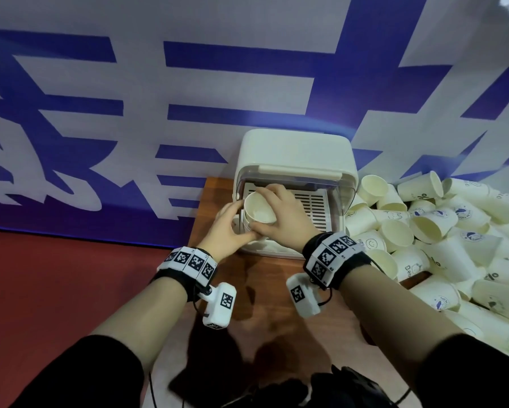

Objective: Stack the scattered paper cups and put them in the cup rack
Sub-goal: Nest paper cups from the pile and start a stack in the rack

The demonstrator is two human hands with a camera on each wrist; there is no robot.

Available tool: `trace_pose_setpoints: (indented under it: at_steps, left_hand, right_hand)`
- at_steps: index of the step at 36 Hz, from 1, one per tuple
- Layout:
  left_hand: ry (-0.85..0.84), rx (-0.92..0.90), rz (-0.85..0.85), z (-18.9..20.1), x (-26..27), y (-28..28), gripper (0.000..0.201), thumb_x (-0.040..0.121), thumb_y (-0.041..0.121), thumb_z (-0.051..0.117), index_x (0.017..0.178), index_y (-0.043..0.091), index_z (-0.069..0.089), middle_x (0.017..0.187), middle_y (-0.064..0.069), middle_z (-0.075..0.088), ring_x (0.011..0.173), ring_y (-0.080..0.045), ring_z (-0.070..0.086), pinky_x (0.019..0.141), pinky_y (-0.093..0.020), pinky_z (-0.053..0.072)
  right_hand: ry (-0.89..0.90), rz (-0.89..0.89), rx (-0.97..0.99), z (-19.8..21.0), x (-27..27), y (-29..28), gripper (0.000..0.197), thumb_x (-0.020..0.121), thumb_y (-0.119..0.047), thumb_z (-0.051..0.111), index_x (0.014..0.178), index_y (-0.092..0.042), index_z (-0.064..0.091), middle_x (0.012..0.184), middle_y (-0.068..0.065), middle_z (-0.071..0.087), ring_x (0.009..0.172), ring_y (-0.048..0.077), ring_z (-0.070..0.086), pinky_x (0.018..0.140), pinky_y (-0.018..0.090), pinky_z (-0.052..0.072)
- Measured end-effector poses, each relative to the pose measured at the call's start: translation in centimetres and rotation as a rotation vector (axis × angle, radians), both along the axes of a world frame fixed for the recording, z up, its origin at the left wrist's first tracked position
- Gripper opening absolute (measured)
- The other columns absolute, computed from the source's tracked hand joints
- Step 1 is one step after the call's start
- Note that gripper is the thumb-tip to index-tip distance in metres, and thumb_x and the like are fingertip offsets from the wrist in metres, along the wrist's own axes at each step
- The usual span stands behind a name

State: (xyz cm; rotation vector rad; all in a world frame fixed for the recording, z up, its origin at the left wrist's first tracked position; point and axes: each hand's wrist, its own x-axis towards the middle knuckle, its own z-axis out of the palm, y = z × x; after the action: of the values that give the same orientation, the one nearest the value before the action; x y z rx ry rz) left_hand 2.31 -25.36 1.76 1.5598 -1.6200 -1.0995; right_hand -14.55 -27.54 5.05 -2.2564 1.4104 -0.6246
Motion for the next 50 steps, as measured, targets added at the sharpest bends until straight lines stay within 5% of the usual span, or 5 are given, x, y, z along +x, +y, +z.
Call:
trace_pose_setpoints:
  at_steps: [12,22,30,38,50]
  left_hand:
    - [0.259,0.062,0.139,0.5,0.4,-0.8,0.029,0.096,0.015,0.051,0.123,0.022,0.059,0.125,0.000,0.057,0.105,-0.005,0.056,0.077,-0.009,0.043]
    - [0.223,0.029,0.184,-0.6,0.1,-1.9,0.020,0.093,0.031,0.058,0.113,0.029,0.058,0.124,-0.002,0.060,0.118,-0.016,0.054,0.103,-0.035,0.044]
    - [0.153,0.044,0.185,0.0,-0.2,-2.4,0.034,0.098,0.032,0.051,0.125,0.014,0.055,0.109,0.000,0.058,0.100,-0.013,0.054,0.082,-0.020,0.043]
    - [0.062,0.063,0.217,0.5,-0.3,-2.5,0.040,0.095,0.039,0.052,0.124,0.010,0.055,0.119,-0.002,0.057,0.111,-0.015,0.052,0.093,-0.026,0.040]
    - [-0.101,-0.277,0.360,3.0,-2.2,-0.5,0.027,0.094,0.029,0.055,0.118,0.019,0.050,0.120,0.005,0.042,0.108,-0.016,0.054,0.094,-0.040,0.051]
  right_hand:
    - [-0.141,0.066,0.239,-1.2,-0.4,-0.2,0.069,0.091,-0.038,0.058,0.148,-0.015,0.027,0.155,0.000,0.020,0.141,0.014,0.022,0.115,0.028,0.020]
    - [-0.107,0.074,0.266,-1.0,-0.3,-1.2,0.074,0.091,-0.036,0.060,0.150,-0.014,0.021,0.158,0.000,0.013,0.143,0.009,0.015,0.105,0.010,0.009]
    - [0.026,0.021,0.184,-1.4,0.2,-1.5,0.076,0.091,-0.050,0.051,0.151,-0.018,0.017,0.159,0.000,0.013,0.144,0.016,0.019,0.115,0.041,0.024]
    - [0.088,-0.063,0.255,-1.0,-0.2,-0.8,0.081,0.089,-0.061,0.045,0.152,-0.025,0.008,0.160,0.000,-0.001,0.146,0.019,0.009,0.114,0.053,0.021]
    - [-0.025,-0.086,0.170,-0.8,-5.6,3.2,0.055,0.096,-0.034,0.050,0.143,-0.008,0.035,0.152,0.009,0.029,0.139,0.021,0.029,0.110,0.026,0.023]
